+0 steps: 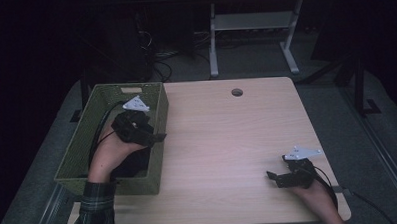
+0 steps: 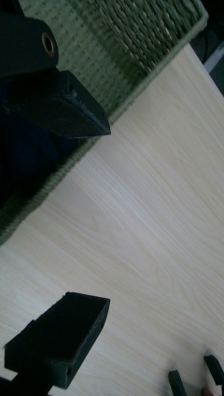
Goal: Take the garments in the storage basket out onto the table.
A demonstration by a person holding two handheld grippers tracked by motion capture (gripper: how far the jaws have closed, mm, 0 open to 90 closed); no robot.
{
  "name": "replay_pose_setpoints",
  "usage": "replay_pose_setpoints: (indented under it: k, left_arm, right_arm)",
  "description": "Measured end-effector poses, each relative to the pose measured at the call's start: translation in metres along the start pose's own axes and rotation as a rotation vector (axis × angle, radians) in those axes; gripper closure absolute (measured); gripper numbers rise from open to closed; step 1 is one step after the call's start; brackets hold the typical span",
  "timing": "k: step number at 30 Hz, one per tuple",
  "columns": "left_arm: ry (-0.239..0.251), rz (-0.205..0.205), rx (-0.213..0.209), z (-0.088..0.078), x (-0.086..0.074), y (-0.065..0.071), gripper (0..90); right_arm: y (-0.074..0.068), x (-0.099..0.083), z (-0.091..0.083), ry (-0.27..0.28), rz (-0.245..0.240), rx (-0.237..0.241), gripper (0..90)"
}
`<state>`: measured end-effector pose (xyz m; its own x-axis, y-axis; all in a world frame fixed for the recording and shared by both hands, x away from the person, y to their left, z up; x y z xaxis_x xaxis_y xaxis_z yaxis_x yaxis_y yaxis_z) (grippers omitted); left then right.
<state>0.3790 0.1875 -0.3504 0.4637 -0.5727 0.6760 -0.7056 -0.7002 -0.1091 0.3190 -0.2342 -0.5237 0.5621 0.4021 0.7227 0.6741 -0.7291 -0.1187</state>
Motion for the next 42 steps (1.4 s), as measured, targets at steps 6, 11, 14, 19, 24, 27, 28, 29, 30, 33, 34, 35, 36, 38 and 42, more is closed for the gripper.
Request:
replay_pose_setpoints:
  k: [6, 11, 14, 19, 24, 27, 28, 29, 30, 33, 34, 35, 36, 38, 42]
  left_arm:
    - [0.004, -0.019, 0.023, -0.007, -0.006, -0.01, 14.2]
    - [0.0, -0.021, 0.036, -0.011, -0.011, -0.016, 14.2]
    - [-0.011, -0.034, 0.043, -0.012, -0.015, -0.02, 14.1]
    - [-0.031, -0.048, 0.065, -0.014, -0.022, -0.027, 14.1]
    - [-0.048, -0.05, 0.082, -0.017, -0.03, -0.035, 14.1]
    - [-0.057, -0.058, 0.09, -0.019, -0.034, -0.038, 14.0]
    - [-0.059, -0.057, 0.089, -0.019, -0.036, -0.039, 14.0]
    - [-0.069, -0.055, 0.088, -0.02, -0.037, -0.039, 14.0]
    - [-0.075, -0.054, 0.087, -0.02, -0.04, -0.04, 14.0]
    - [-0.077, -0.06, 0.085, -0.021, -0.043, -0.042, 13.9]
    - [-0.082, -0.061, 0.085, -0.021, -0.045, -0.042, 13.9]
    - [-0.087, -0.06, 0.086, -0.022, -0.047, -0.042, 13.9]
    - [-0.086, -0.069, 0.087, -0.022, -0.048, -0.042, 13.9]
    - [-0.093, -0.073, 0.089, -0.022, -0.052, -0.043, 13.9]
    - [-0.109, -0.077, 0.079, -0.021, -0.061, -0.043, 13.8]
  right_arm:
    - [0.0, 0.0, 0.0, 0.0, 0.0, 0.0, 12.5]
    - [0.0, 0.0, 0.0, 0.0, 0.0, 0.0, 12.5]
    - [0.0, 0.0, 0.0, -0.001, 0.001, 0.0, 12.5]
    - [0.0, 0.0, 0.0, -0.001, 0.003, 0.0, 12.5]
    - [0.0, 0.0, 0.0, -0.001, 0.002, -0.001, 12.5]
    - [0.0, 0.0, 0.0, 0.0, 0.001, 0.0, 12.5]
    - [0.0, 0.0, 0.0, 0.0, 0.001, 0.0, 12.5]
    - [0.0, 0.0, 0.0, 0.0, 0.001, 0.0, 12.4]
    - [0.0, 0.0, 0.0, -0.001, 0.003, 0.001, 12.5]
    - [0.0, 0.0, 0.0, -0.001, 0.003, 0.001, 12.5]
    - [0.0, 0.0, 0.0, -0.001, 0.003, 0.001, 12.5]
    - [0.0, 0.0, 0.0, -0.002, 0.004, 0.001, 12.5]
    - [0.0, 0.0, 0.0, -0.001, 0.004, 0.001, 12.5]
    - [0.0, 0.0, 0.0, -0.002, 0.004, 0.001, 12.5]
    - [0.0, 0.0, 0.0, -0.002, 0.004, 0.001, 12.5]
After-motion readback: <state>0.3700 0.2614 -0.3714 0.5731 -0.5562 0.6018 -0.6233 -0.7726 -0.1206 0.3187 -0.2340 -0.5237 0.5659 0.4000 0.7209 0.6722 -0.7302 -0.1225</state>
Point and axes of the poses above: each handheld gripper's, and its own axes: z roughly forward along the jaws, x roughly out of its top, y roughly to its right, the point moved 6 cm from there along z, roughly forward along the jaws, and after that the axes turned 7 degrees about x, right-handed, at the moved point
